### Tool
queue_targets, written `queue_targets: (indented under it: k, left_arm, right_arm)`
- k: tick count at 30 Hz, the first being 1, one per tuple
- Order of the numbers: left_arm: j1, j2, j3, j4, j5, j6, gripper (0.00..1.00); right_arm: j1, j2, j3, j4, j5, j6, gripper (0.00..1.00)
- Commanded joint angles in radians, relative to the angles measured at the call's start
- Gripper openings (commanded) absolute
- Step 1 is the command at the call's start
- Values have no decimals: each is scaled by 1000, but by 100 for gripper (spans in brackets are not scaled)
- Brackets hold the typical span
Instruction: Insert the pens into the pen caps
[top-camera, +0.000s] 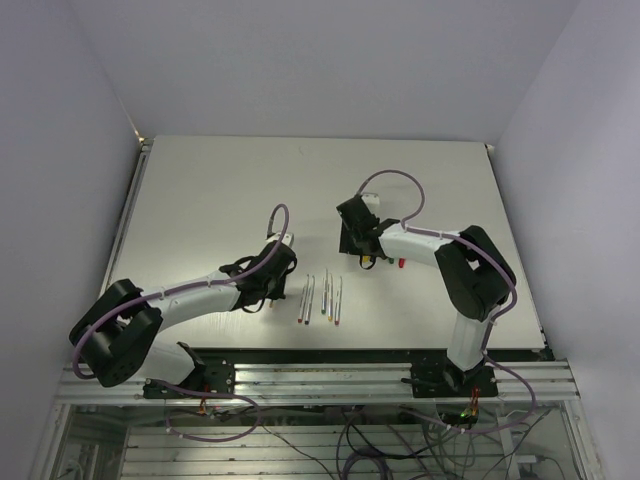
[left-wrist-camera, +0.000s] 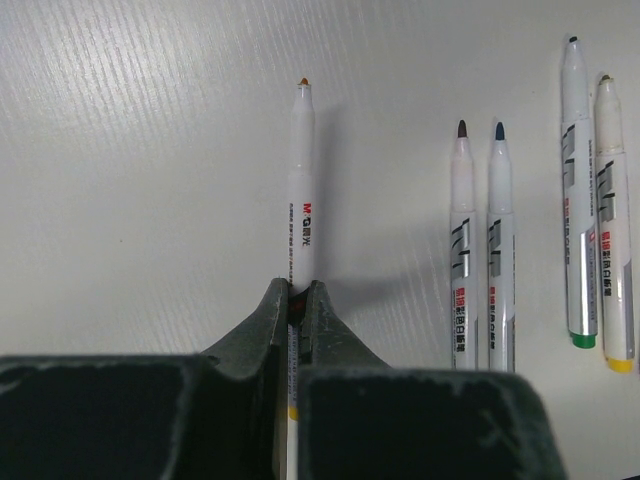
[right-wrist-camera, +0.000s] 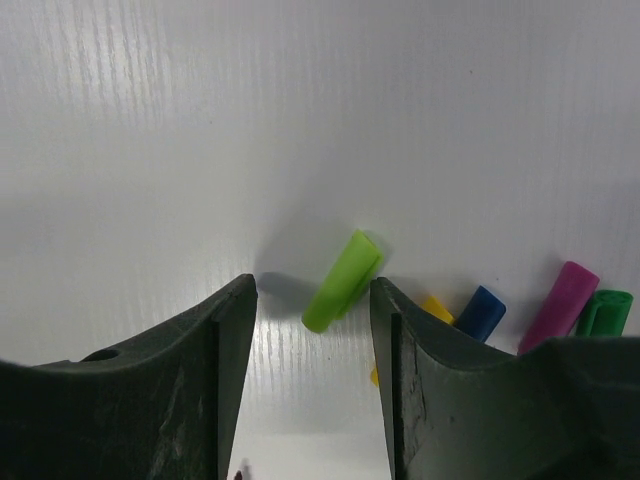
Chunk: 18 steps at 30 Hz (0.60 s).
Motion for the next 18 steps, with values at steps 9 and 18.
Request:
queue_targets:
  k: [9, 18]
  left_arm:
    - [5, 15, 36, 29, -2, 6, 7]
    - [6, 7, 32, 32, 1, 2, 7]
  right_arm:
    - [1, 67, 55, -16, 4, -5, 40]
    - [3, 76, 38, -57, 23, 4, 30]
